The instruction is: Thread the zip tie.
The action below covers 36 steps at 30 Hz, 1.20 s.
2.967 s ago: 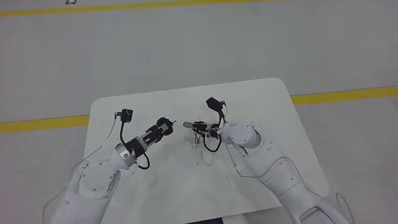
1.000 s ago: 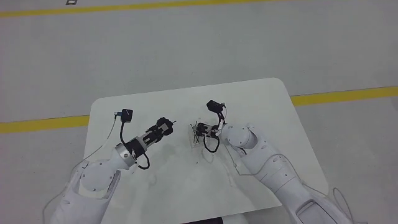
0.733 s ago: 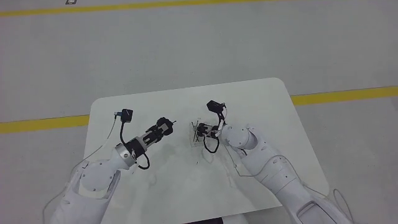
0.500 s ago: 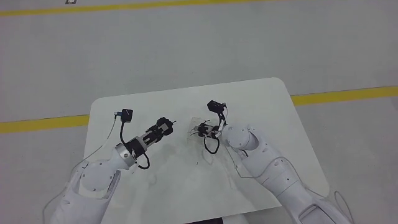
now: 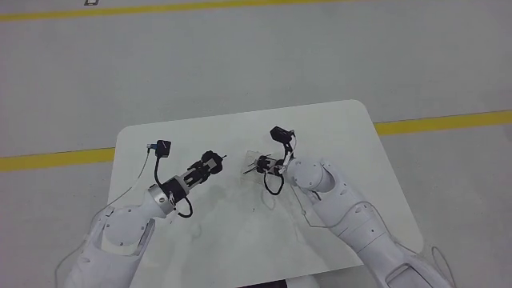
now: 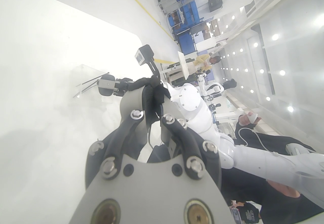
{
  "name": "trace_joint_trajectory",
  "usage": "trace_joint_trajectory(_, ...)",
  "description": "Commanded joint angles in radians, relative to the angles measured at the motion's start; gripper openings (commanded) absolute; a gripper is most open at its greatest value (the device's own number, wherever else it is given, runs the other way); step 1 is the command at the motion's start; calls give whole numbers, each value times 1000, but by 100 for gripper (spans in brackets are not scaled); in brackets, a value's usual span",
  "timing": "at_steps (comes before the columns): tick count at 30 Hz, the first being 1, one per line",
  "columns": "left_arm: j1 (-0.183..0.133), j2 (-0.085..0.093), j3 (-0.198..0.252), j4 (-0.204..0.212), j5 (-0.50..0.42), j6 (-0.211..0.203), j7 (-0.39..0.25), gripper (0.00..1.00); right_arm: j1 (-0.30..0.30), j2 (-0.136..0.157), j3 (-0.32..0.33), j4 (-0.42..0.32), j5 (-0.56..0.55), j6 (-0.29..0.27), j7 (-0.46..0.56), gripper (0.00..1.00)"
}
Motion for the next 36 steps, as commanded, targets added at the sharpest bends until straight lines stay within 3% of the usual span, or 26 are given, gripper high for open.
trace_joint_trajectory(1,0,0,0,0,0,0,0,0,3,0,4,5,4,-3,-1,11)
trace_joint_trajectory(12,0,0,0,0,0,0,0,0,7,10,44,10,35,-33,38,16)
trace_joint_trajectory(28,0,0,0,0,0,0,0,0,45,0,-28,37,24,-54,111,18)
trace_joint_trajectory(36,0,0,0,0,0,0,0,0,48,10,-22,39,10,-74,188,27)
